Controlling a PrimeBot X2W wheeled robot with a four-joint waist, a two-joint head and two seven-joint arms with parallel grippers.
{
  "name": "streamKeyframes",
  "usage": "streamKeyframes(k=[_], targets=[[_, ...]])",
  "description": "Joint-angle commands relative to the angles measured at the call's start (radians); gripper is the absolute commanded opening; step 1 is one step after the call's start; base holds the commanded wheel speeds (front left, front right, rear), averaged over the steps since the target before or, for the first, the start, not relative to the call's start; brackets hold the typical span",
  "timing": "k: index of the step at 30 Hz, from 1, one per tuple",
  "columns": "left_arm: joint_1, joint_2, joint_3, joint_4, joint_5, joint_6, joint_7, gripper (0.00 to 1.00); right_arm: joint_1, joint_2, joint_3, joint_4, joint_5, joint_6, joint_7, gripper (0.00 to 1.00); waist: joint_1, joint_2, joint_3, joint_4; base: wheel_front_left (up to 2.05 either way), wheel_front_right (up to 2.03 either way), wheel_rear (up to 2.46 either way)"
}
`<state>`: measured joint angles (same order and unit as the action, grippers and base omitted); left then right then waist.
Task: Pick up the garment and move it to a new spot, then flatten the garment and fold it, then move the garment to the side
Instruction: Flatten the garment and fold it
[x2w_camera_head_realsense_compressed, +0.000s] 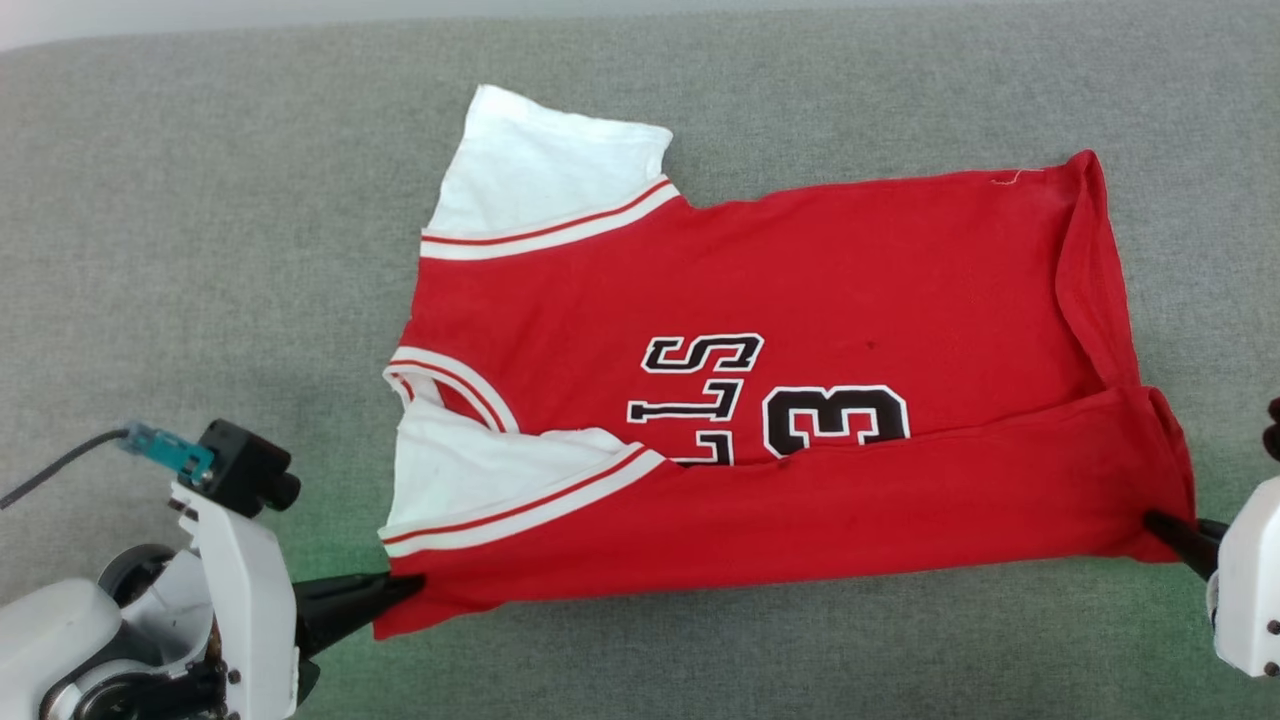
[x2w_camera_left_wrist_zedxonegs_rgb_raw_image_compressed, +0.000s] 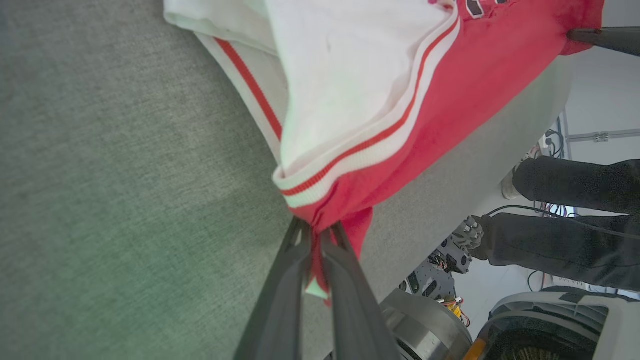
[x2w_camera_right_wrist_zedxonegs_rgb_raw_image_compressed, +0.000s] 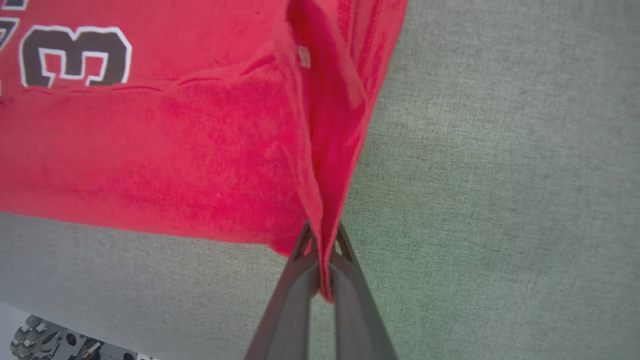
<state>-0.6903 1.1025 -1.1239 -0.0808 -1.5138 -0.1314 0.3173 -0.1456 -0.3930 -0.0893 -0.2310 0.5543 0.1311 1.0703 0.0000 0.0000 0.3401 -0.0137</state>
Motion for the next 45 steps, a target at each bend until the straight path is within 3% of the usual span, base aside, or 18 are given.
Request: streamKeyframes(k=[1,2,3,4,5,10,17,21,24,28,33,39,45], targets=[[0.012,0.003,0.002,0.0,-0.003,0.003,-0.01,0.0,0.012,0.003,-0.018,-0.013,-0.003,-0.001,-0.007,0.0,0.0,0.0,-0.001,0.0,0.0,0.0,0.0],[0.015,0.002,0.004,0.0,-0.002,0.005,-0.018,0.18,0.014,0.005,-0.024,-0.019,-0.009,-0.001,-0.017,0.29,0.0,0.0,-0.003,0.001,0.0,0.0,0.0],[0.017,0.0,0.007,0.001,0.001,0.006,-0.027,0.43,0.016,0.01,-0.03,-0.023,-0.012,-0.001,-0.026,0.47,0.0,0.0,-0.004,0.001,0.0,0.0,0.0],[0.02,-0.004,0.01,0.003,0.002,0.007,-0.036,0.77,0.018,0.017,-0.036,-0.026,-0.012,-0.001,-0.036,0.85,0.0,0.0,-0.008,0.002,0.0,0.0,0.0],[0.022,-0.009,0.012,0.003,0.003,0.007,-0.048,1.0,0.02,0.024,-0.039,-0.03,-0.011,-0.001,-0.046,1.0,0.0,0.0,-0.012,0.002,0.0,0.0,0.0],[0.05,-0.021,0.046,0.004,-0.004,0.031,-0.169,1.0,0.026,0.053,-0.063,-0.064,-0.026,-0.001,-0.149,1.0,0.0,0.0,-0.038,0.008,0.0,0.0,0.0],[0.148,-0.098,0.103,0.075,0.044,0.105,-0.491,1.0,0.01,0.075,-0.019,-0.034,-0.114,-0.001,-0.486,1.0,0.0,0.0,-0.081,0.031,0.0,0.0,0.0],[0.194,-0.179,0.133,0.164,0.089,0.14,-0.57,1.0,0.001,0.108,0.008,0.048,-0.157,-0.001,-0.699,1.0,0.0,0.0,-0.103,0.05,0.0,0.0,0.0],[0.214,-0.252,0.231,0.23,0.133,0.148,-0.581,1.0,-0.005,0.146,-0.001,0.095,-0.195,-0.001,-0.841,1.0,0.0,0.0,-0.109,0.06,0.0,0.0,0.0],[0.242,-0.346,0.409,0.298,0.281,0.132,-0.58,1.0,-0.017,0.193,-0.022,0.122,-0.255,-0.001,-0.989,1.0,0.0,0.0,-0.102,0.051,0.0,0.0,0.0],[0.169,-0.384,0.55,0.361,0.438,0.089,-0.58,1.0,-0.033,0.249,0.005,0.121,-0.314,-0.001,-1.071,1.0,0.0,0.0,-0.078,-0.007,0.0,0.0,0.0],[-0.056,-0.363,0.527,0.473,0.541,0.031,-0.527,1.0,-0.074,0.304,0.047,0.121,-0.31,-0.001,-1.109,1.0,0.0,0.0,-0.016,-0.12,0.0,0.0,0.0],[-0.322,-0.358,0.508,0.626,0.554,0.005,-0.415,1.0,-0.115,0.334,0.099,0.101,-0.296,-0.001,-1.16,1.0,0.0,0.0,0.072,-0.232,0.0,0.0,0.0]])
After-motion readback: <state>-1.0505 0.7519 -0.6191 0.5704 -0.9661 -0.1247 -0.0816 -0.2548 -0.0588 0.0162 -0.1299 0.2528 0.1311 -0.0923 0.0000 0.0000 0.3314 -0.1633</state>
